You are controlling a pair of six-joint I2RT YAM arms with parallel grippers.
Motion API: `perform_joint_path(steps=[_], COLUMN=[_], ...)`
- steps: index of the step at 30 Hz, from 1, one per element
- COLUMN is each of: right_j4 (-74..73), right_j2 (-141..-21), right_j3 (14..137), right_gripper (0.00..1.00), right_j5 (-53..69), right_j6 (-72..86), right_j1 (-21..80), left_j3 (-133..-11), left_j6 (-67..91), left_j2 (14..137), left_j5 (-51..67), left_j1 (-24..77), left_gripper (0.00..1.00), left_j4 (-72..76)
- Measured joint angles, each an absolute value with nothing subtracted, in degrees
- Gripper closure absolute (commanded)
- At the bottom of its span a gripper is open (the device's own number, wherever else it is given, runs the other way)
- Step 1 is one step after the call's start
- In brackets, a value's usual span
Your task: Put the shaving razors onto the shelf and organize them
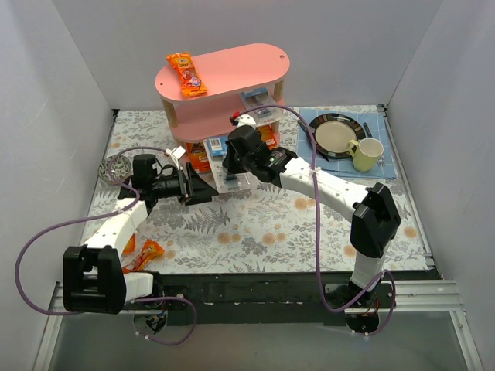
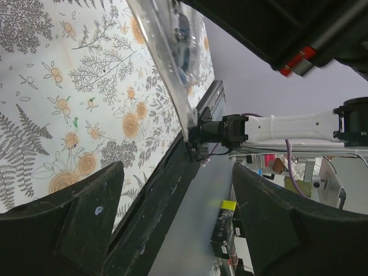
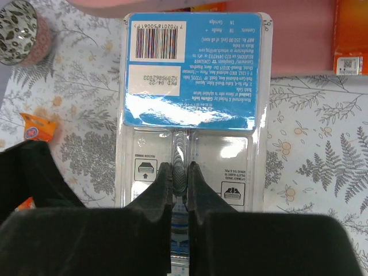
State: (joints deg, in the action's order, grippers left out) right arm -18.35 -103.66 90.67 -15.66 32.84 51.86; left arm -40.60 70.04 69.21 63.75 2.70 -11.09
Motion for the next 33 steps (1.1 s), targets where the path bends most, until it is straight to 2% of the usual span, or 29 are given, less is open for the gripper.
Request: perform_joint_path(steps=[5, 8, 9, 13, 17, 18, 19, 22, 28, 29, 33], right_j4=[-18.4, -18.8, -18.9, -19.3, -19.6, -19.6, -19.6, -19.8, -17.4, -15.9, -11.9], right_j2=[-104.5, -105.5, -105.8, -106.3, -106.3, -106.3, -106.3, -106.3, -105.3, -104.2, -97.4], right_j3=[93.2, 94.0, 94.1, 94.5, 94.8, 94.8, 94.8, 95.0, 93.7, 92.4, 87.5], right_gripper=[0.99, 0.99, 0.99, 0.99, 0.99, 0.99, 0.99, 0.99, 0.62, 0.53, 0.45], right_j5=[-17.0, -17.4, -17.5, -17.6, -17.8, -17.9, -17.9, -18.0, -14.9, -13.5, -7.7], right_j6=[32.8, 32.8, 32.8, 32.8, 32.7, 32.6, 32.6, 32.3, 26.3, 24.4, 17.3], right_j1=[52.8, 53.2, 53.3, 53.5, 53.5, 53.5, 53.5, 53.6, 53.2, 52.8, 50.4], left_j3=[-44.1, -45.5, -45.7, -45.9, -45.9, -45.9, -45.9, -45.9, -46.3, -46.5, -48.2], left_j6=[71.8, 72.4, 72.7, 73.4, 74.3, 74.7, 75.1, 76.8, 77.2, 76.8, 75.7], left_j2=[74.3, 76.1, 76.5, 78.1, 79.3, 79.4, 79.4, 79.5, 79.2, 78.9, 76.9], left_j5=[62.0, 61.4, 61.3, 61.1, 62.3, 62.4, 62.6, 63.0, 64.4, 64.6, 68.1], left_j1=[4.9, 5.8, 6.1, 6.8, 6.9, 6.9, 6.9, 6.8, 6.2, 6.1, 5.9], left_gripper=[0.29, 0.4, 0.51, 0.69, 0.76, 0.82, 0.98, 1.0, 1.0, 1.0, 1.0], left_j4=[-9.0, -7.8, -7.4, -6.0, -4.4, -4.0, -3.7, -3.9, -4.5, -4.5, -4.1])
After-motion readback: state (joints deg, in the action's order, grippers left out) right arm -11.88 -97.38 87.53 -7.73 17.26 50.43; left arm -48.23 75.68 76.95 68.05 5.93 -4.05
